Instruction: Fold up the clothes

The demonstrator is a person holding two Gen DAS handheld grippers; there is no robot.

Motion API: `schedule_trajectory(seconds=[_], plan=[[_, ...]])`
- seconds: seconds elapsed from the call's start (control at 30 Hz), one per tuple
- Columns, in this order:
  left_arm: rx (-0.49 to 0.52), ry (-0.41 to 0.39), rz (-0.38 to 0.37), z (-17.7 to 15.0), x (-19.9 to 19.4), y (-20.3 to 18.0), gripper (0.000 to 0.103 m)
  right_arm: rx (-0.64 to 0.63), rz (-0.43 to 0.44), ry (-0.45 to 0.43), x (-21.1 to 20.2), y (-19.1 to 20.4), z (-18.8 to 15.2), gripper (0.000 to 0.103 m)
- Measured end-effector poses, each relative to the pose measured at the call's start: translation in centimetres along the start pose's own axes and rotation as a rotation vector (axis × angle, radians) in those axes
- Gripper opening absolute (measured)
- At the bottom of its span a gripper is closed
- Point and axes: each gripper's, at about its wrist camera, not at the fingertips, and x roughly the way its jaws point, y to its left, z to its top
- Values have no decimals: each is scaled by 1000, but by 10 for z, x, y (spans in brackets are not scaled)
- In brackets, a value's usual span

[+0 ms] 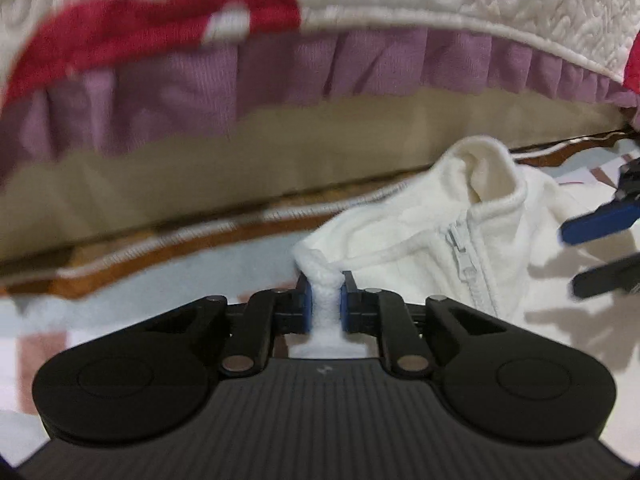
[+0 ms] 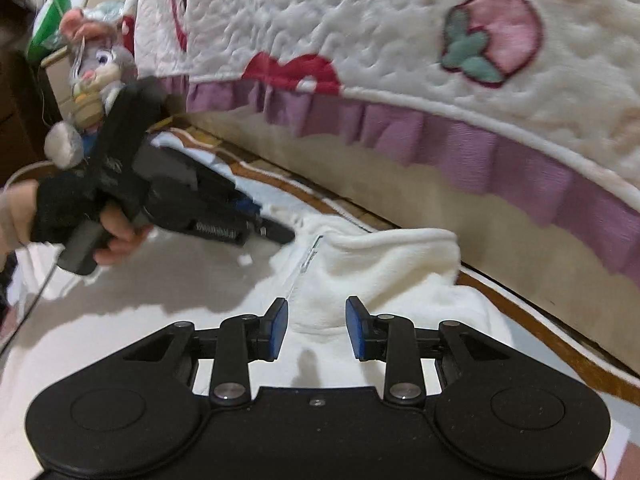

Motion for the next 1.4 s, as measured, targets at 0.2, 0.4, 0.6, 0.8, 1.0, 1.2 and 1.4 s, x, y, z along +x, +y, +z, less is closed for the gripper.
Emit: schedule_trajectory(seconds=[0.2, 0.4, 0.6, 0.8, 1.0, 1.2, 1.4], plan=[[41, 13, 147, 2, 1, -15, 12, 99, -141, 15, 36, -25, 5, 39], [-165, 8, 167, -9, 1, 4, 43, 244, -141, 3, 59, -46, 10, 39], [-177, -50, 222, -19, -51, 4, 42, 466, -115, -34, 63, -84, 14, 33], [-129, -62, 306, -52, -128, -1, 52, 425, -241, -98, 32, -46, 18, 45], [-237, 28, 382, -126, -209, 8, 58, 492, -28, -144, -41, -6, -1, 49], [-276, 151, 347, -205, -283, -2, 59, 446, 204, -57, -95, 78, -34, 49], [-490, 161, 153, -272, -312, -17, 59, 229, 416, 109, -115, 201, -67, 52]])
